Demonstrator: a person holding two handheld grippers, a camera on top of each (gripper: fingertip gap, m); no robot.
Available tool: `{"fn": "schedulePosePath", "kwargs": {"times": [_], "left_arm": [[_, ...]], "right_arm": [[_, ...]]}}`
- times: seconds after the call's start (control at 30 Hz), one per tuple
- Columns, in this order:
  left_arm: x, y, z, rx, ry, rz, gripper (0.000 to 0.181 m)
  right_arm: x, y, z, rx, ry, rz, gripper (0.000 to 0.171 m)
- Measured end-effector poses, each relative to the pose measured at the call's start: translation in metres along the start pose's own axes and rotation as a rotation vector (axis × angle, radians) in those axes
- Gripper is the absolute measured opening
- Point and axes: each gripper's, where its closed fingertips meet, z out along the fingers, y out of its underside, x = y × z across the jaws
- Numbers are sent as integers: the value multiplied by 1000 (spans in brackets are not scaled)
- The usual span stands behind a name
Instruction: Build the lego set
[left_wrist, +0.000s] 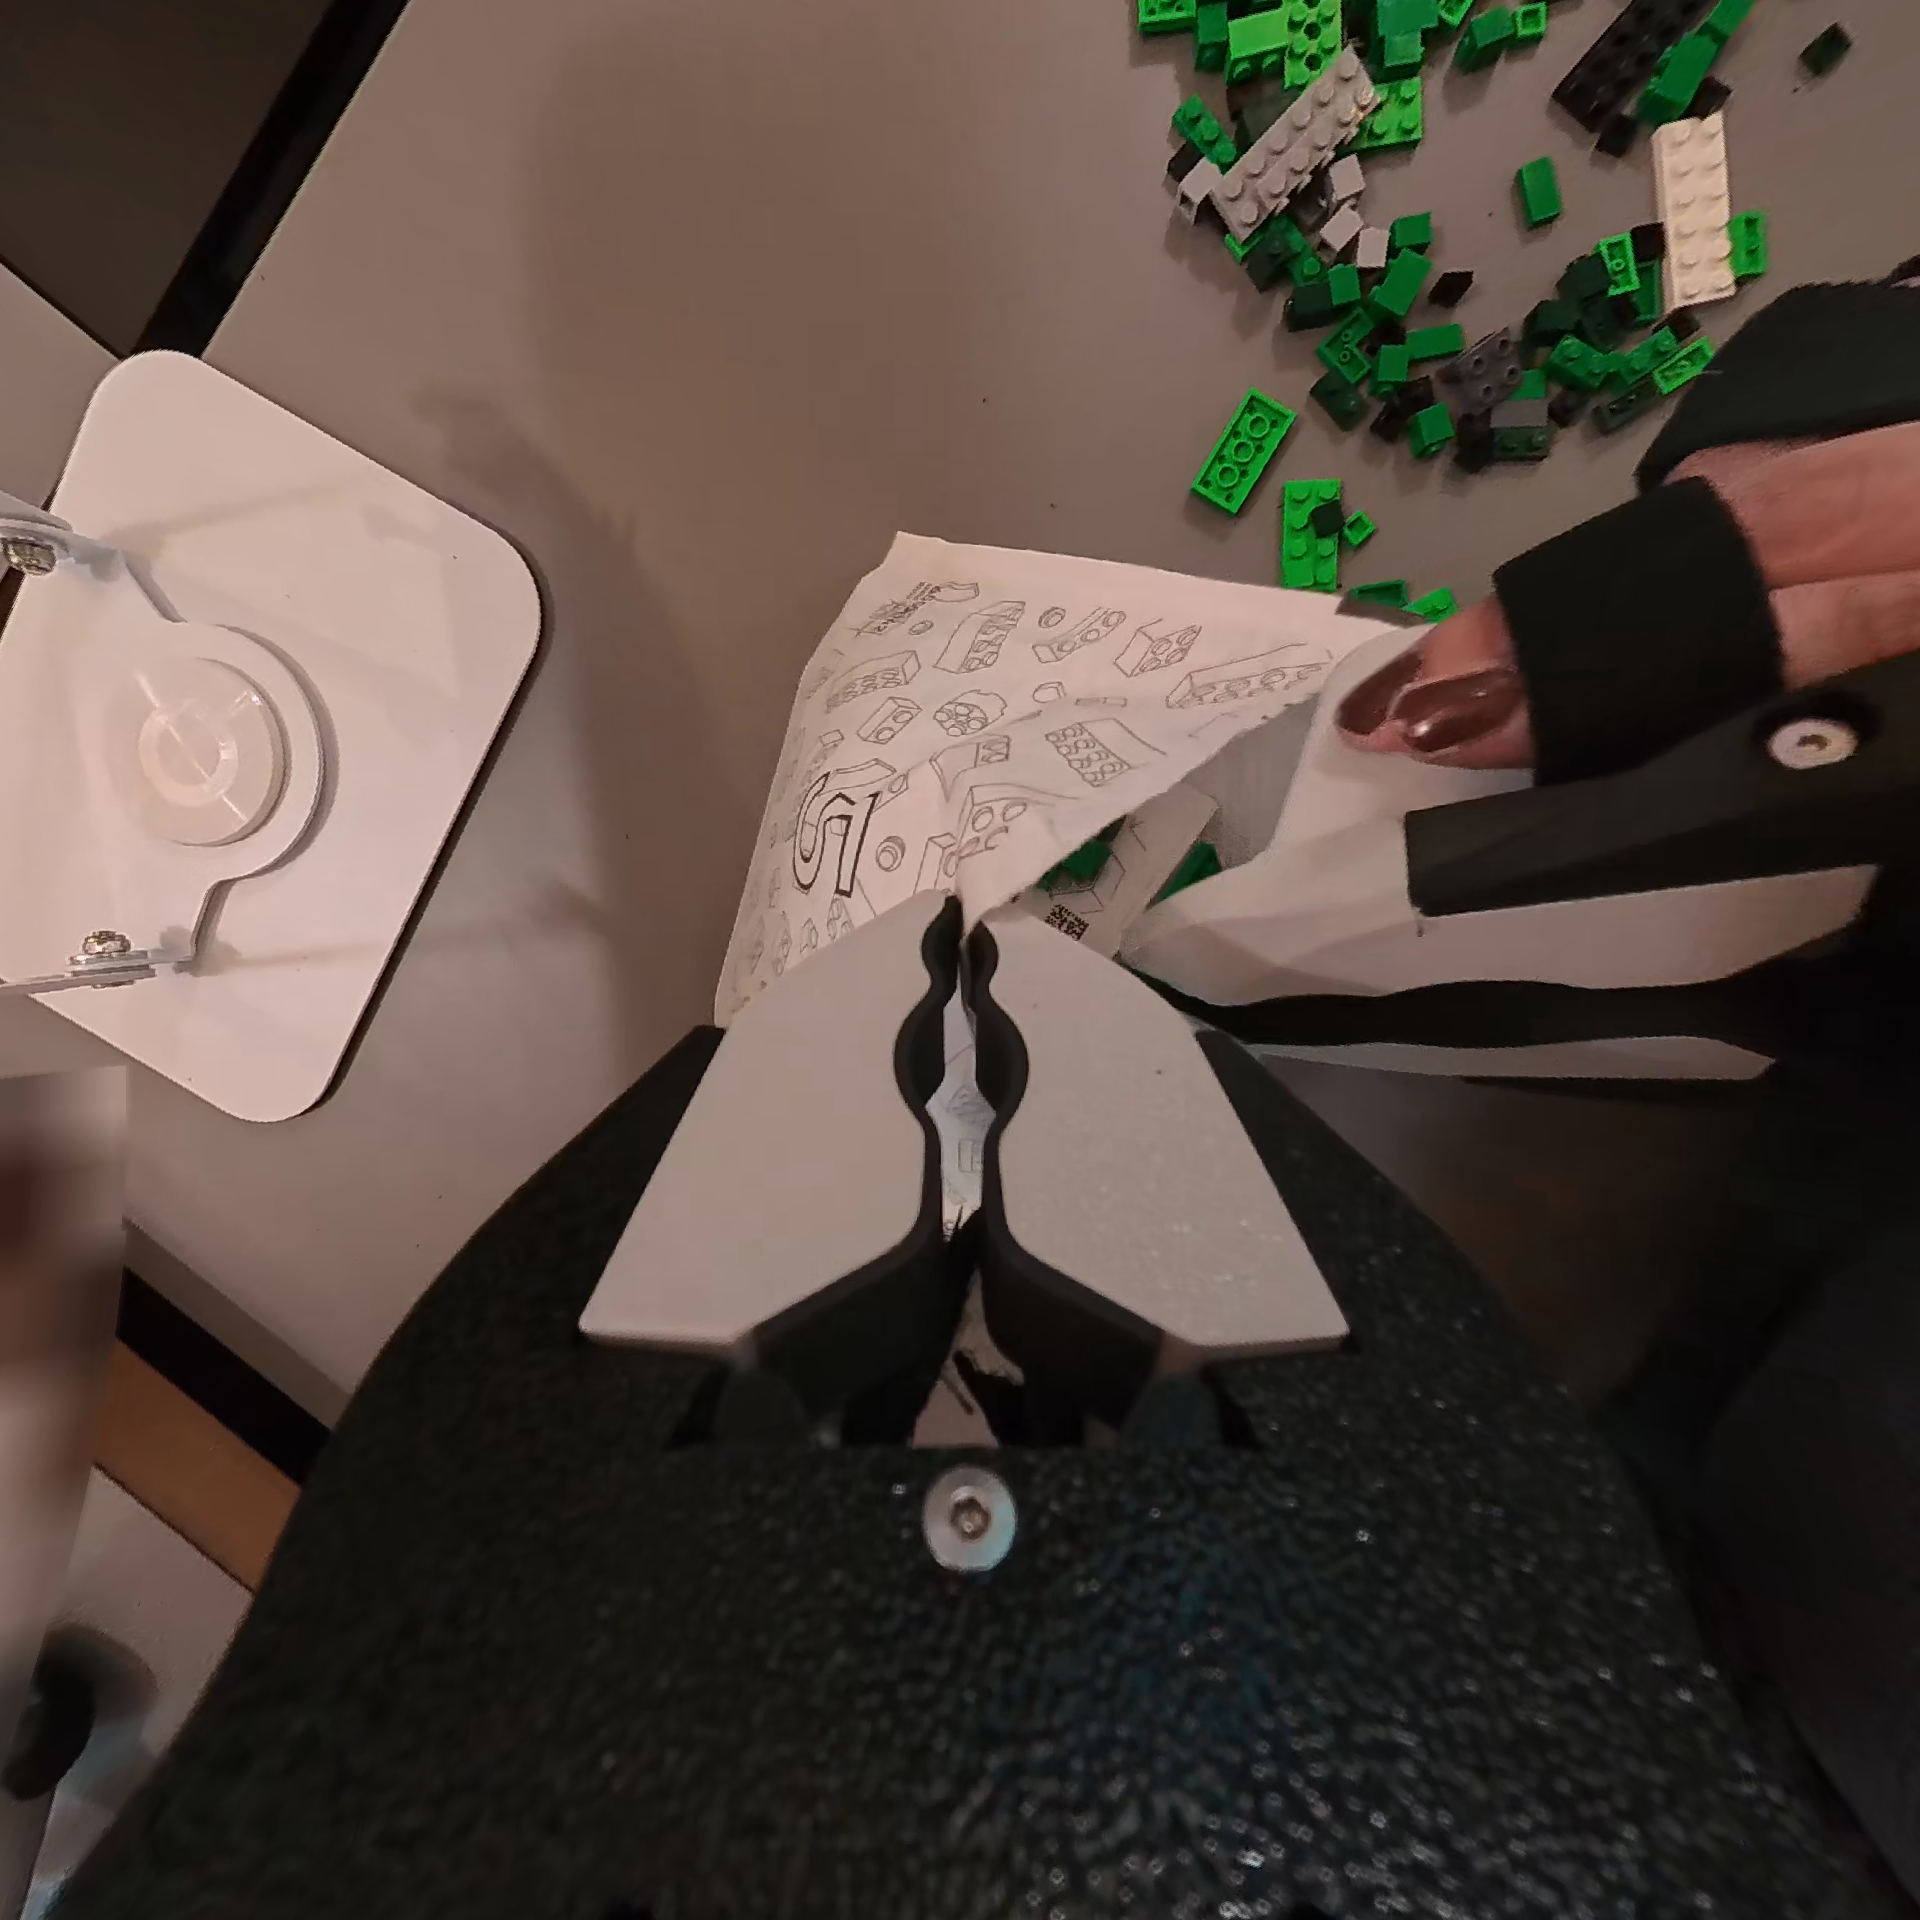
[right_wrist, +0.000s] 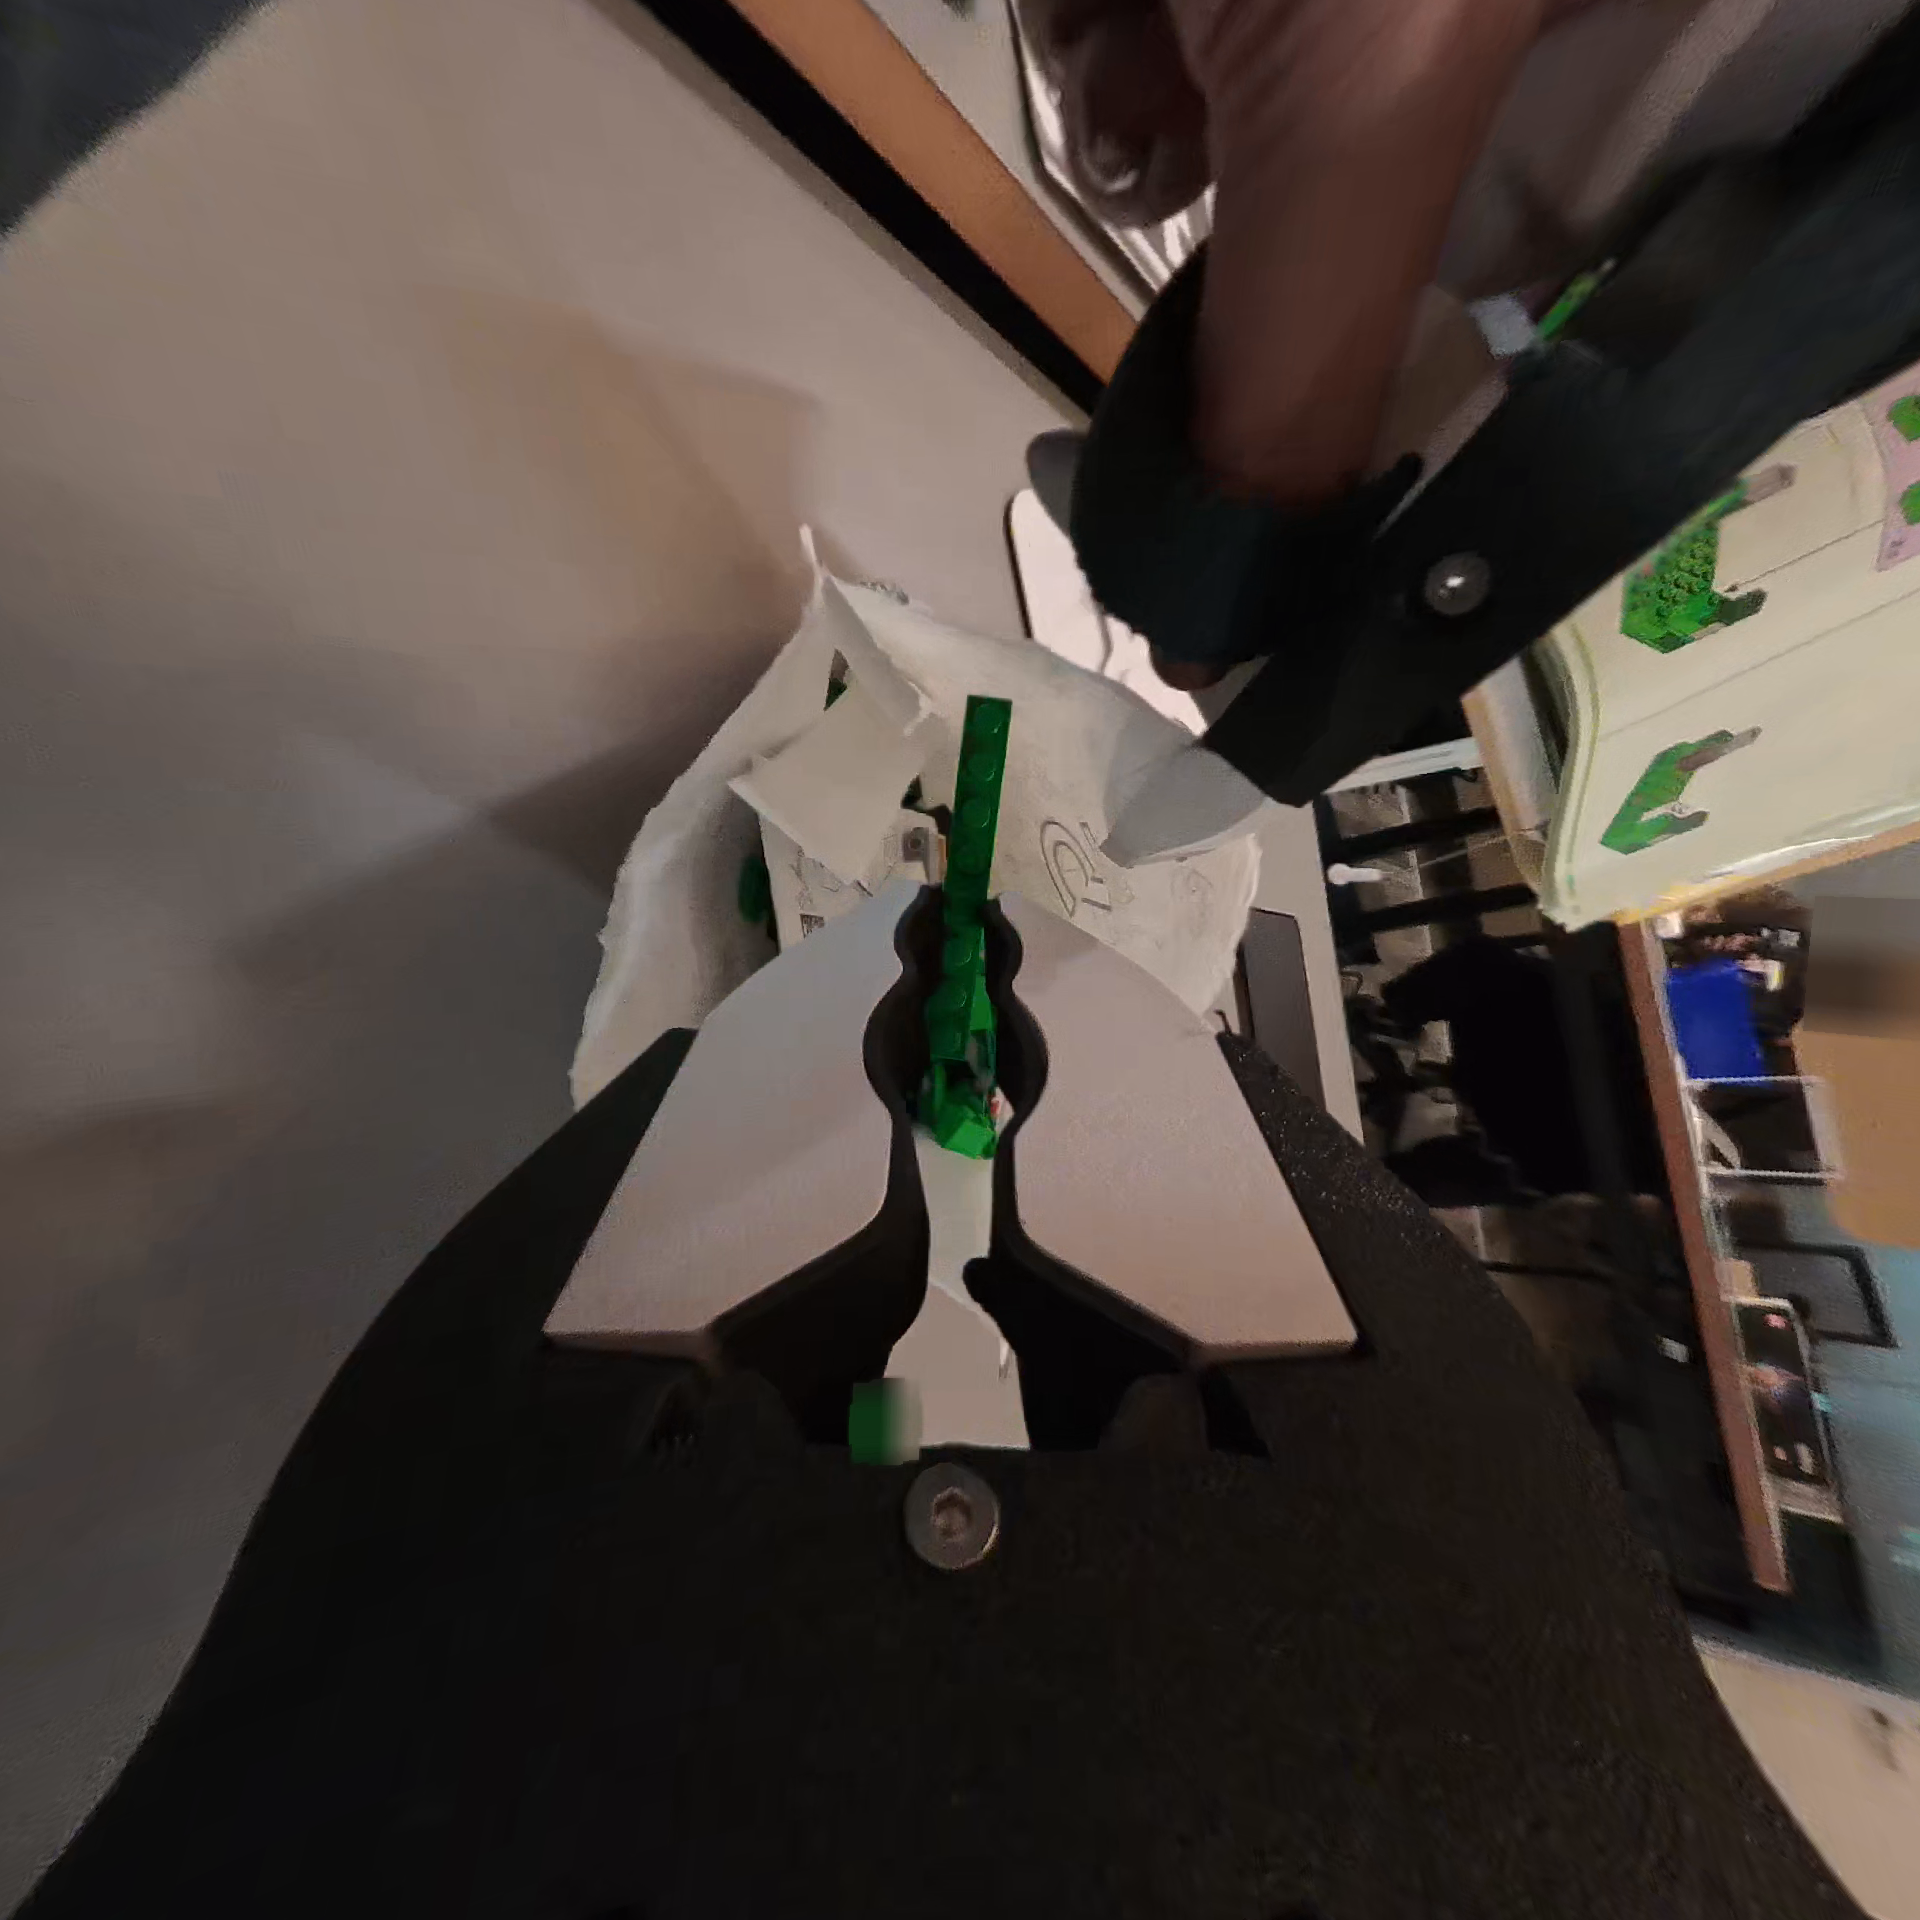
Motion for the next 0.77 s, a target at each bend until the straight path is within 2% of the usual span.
{"fn": "schedulePosePath", "kwargs": {"times": [0.03,0.17,0.27,0.37,0.43,0.5,0.6,0.77], "left_arm": [[0,0,0,-1,0,2,0],[2,1,0,-6,5,12,0],[3,1,0,-6,5,19,0],[3,2,-1,-7,5,23,0],[3,3,-1,-5,8,21,0],[3,3,-1,-4,9,20,0],[2,4,-2,-7,5,22,0],[1,6,-4,-16,-13,17,0]], "right_arm": [[-1,0,1,-2,-1,-2,10],[-6,-1,-1,24,-21,41,24],[-9,-4,-12,60,-62,103,24],[0,-11,-42,174,-86,249,26],[22,-4,-68,252,-23,368,27],[52,21,-93,297,108,474,30],[89,84,-127,323,392,586,34],[93,181,-157,263,720,681,39]]}}
